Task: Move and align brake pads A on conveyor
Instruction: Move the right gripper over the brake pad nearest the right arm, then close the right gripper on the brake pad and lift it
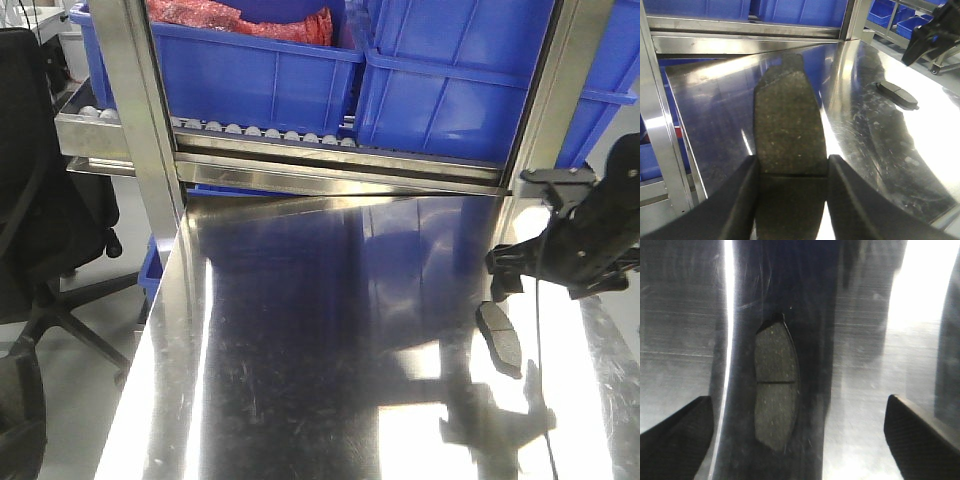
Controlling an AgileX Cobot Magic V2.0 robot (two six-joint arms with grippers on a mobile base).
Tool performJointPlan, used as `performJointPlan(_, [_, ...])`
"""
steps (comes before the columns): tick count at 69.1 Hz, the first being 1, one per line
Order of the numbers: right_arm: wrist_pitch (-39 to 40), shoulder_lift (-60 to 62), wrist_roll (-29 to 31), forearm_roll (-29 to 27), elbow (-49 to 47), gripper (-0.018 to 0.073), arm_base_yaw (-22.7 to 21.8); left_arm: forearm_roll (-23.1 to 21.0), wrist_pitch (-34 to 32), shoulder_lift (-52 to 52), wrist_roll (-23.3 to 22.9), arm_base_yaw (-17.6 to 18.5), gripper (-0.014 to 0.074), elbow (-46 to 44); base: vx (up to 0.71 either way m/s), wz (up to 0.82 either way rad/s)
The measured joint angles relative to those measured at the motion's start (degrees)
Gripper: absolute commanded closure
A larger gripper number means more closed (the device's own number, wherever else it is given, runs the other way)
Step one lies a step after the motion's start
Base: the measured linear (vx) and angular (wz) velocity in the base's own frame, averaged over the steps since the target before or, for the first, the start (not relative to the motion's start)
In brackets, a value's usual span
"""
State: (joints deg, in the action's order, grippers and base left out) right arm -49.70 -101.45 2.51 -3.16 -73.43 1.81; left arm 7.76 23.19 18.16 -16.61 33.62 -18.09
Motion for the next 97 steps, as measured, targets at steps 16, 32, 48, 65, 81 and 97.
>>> performJointPlan(16, [0.83,-6.10,1.50,-0.97,-0.60,-0.0054,0.00,0.00,0.00,0.00,0.00,0.00,0.0467,0.00,0.00,0.00])
performJointPlan(32, [1.53,-9.00,2.55,-1.67,-0.65,-0.0026,0.00,0.00,0.00,0.00,0.00,0.00,0.0467,0.00,0.00,0.00])
performJointPlan(48, [1.95,-10.45,2.74,-1.67,-0.71,-0.0024,0.00,0.00,0.00,0.00,0.00,0.00,0.0467,0.00,0.00,0.00])
performJointPlan(65, [2.24,-11.29,2.76,-1.67,-0.77,-0.0022,0.00,0.00,0.00,0.00,0.00,0.00,0.0467,0.00,0.00,0.00])
performJointPlan(81, [2.24,-11.47,2.76,-1.62,-1.06,0.0020,0.00,0.00,0.00,0.00,0.00,0.00,0.0467,0.00,0.00,0.00])
performJointPlan(97, [2.25,-11.47,2.81,-1.67,-1.06,0.0201,0.00,0.00,0.00,0.00,0.00,0.00,0.0467,0.00,0.00,0.00])
